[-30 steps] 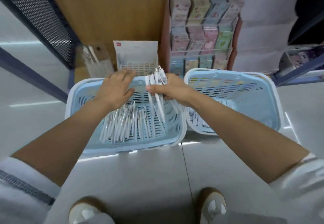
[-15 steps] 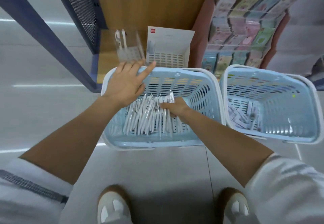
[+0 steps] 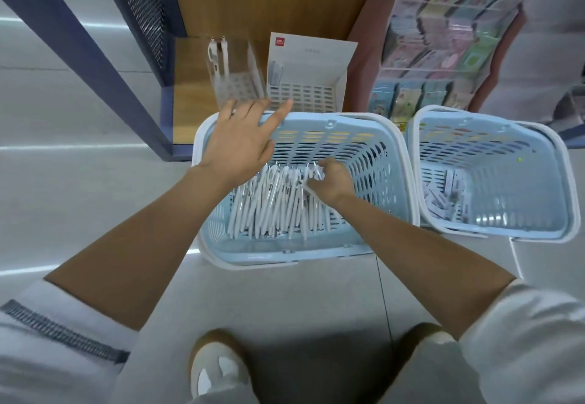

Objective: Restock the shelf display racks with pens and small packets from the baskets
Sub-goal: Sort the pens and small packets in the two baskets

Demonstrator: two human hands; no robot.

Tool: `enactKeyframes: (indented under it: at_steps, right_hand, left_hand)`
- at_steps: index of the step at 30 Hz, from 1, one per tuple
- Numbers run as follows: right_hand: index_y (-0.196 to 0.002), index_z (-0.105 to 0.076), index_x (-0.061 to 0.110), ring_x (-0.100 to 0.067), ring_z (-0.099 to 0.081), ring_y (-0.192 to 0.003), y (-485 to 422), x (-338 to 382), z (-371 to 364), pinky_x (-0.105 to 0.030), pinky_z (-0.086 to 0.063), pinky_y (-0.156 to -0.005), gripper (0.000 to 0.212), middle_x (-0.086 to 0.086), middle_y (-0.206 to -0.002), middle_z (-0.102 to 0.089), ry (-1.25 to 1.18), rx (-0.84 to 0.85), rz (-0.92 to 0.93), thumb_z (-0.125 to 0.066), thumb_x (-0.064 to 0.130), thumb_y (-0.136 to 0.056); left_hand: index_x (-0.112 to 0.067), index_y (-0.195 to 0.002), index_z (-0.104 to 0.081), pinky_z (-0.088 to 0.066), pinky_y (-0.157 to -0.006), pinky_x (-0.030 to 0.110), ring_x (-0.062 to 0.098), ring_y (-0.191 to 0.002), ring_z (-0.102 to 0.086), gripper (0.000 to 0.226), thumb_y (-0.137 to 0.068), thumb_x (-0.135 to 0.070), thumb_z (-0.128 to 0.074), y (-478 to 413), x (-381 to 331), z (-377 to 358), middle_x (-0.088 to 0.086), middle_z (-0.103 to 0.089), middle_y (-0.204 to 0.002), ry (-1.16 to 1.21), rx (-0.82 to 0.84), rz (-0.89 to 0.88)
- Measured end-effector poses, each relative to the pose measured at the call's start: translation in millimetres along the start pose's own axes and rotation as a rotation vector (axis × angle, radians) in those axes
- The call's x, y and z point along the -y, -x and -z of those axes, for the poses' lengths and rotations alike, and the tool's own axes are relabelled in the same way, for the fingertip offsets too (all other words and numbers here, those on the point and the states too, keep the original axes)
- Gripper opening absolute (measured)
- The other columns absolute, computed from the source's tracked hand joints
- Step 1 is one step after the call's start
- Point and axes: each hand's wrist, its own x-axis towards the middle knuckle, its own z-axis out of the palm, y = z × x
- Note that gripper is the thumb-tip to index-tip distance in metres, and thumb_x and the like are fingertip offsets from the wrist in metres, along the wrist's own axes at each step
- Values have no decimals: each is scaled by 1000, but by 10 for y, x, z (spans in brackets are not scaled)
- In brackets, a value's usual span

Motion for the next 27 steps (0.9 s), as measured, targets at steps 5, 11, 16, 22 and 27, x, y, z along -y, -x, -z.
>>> enactKeyframes:
  at_steps: [5, 11, 16, 22, 27]
  right_hand:
    - [-137, -37, 13, -30, -35, -130, 13, -24, -62, -44, -39, -105, 58, -13, -143, -30, 25, 1, -125, -63, 27, -88]
    - [-142, -27, 9, -33, -22, -136, 1, -71, 1, -41, -32, -106, 61, -19, -145, -26, 216, 69, -158, -58, 19, -90]
    - [-117, -58, 11, -14, -62, -82, 6, -46, -19, -21, -51, -68, 27, -7, -115, -60, -377, 294, 54, -55, 0, -92]
    - [-114, -61, 8, -16, -59, -77, -139, -137, 75, -19, -50, -61, 24, -9, -116, -60, -443, 143, -121, -47, 2, -96]
    - [-118, -62, 13, -16, -61, -90, -43, 16, -15, -31, -53, -82, 25, -11, -109, -66, -443, 486, -33, -59, 18, -94]
  left_hand:
    - [-22, -155, -14, -16, -115, 53, 32, -136, -33, 66, -97, -29, -45, 23, -24, -29, 15, -36, -150, 3, -24, 23]
    - [-21, -155, -13, -8, -118, 54, 30, -141, -28, 66, -98, -32, -44, 5, -114, -57, 15, -31, -153, 16, -43, 85]
    - [-17, -154, -19, -9, -117, 57, 32, -140, -30, 67, -94, -30, -48, -28, -154, -88, 17, -35, -151, 20, -61, 87]
    - [-16, -153, -23, -12, -116, 56, 32, -137, -35, 67, -92, -28, -49, -33, -143, -103, 17, -39, -147, 19, -86, 74]
    - [-17, -153, -21, -13, -116, 55, 31, -137, -35, 69, -93, -29, -50, -24, -132, -96, 16, -39, -147, 10, -76, 75]
